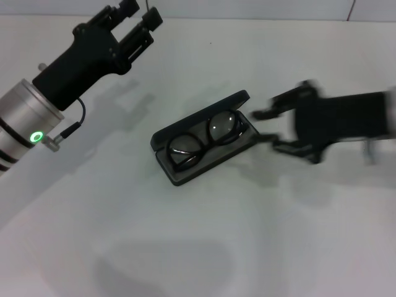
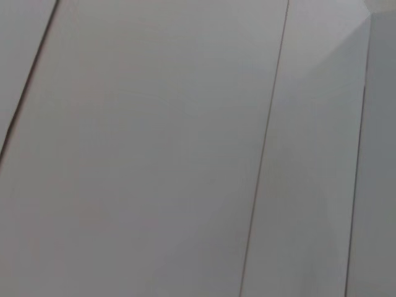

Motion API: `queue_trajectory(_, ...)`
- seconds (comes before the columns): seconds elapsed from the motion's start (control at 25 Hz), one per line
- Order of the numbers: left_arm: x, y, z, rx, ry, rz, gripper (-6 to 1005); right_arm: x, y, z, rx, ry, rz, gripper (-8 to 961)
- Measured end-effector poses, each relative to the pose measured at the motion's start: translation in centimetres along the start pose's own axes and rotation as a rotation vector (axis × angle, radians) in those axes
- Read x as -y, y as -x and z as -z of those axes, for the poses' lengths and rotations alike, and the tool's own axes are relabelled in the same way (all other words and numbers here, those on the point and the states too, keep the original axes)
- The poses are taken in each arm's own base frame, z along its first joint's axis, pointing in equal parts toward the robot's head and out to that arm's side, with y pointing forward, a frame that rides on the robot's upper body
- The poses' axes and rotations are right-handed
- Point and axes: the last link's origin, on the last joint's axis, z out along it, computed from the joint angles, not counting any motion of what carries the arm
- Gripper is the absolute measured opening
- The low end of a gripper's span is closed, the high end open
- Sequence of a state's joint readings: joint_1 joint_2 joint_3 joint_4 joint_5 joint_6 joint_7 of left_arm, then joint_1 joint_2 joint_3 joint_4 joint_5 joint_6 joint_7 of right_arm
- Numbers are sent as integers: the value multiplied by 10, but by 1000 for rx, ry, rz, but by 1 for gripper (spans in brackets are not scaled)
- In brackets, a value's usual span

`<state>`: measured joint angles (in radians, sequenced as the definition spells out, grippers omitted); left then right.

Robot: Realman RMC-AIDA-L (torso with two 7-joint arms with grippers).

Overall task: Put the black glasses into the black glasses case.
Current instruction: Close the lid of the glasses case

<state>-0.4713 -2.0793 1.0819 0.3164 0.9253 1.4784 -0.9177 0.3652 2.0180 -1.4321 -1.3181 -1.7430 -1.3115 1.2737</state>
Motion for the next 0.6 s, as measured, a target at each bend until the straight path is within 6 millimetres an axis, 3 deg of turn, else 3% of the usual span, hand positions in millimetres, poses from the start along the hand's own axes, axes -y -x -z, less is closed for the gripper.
queue_trajectory(0.16,9,9,1,75,-52,-6,579,2,-26,48,205,-58,-233,303)
queue_trajectory(0.28,16,16,1,142,-83,7,579,-2,-45,68,284,-91,-368,313)
queue_trajectory(0.6,23,42,-29,431,-77,66,579,-16,-77,71,272,-184,-510,395)
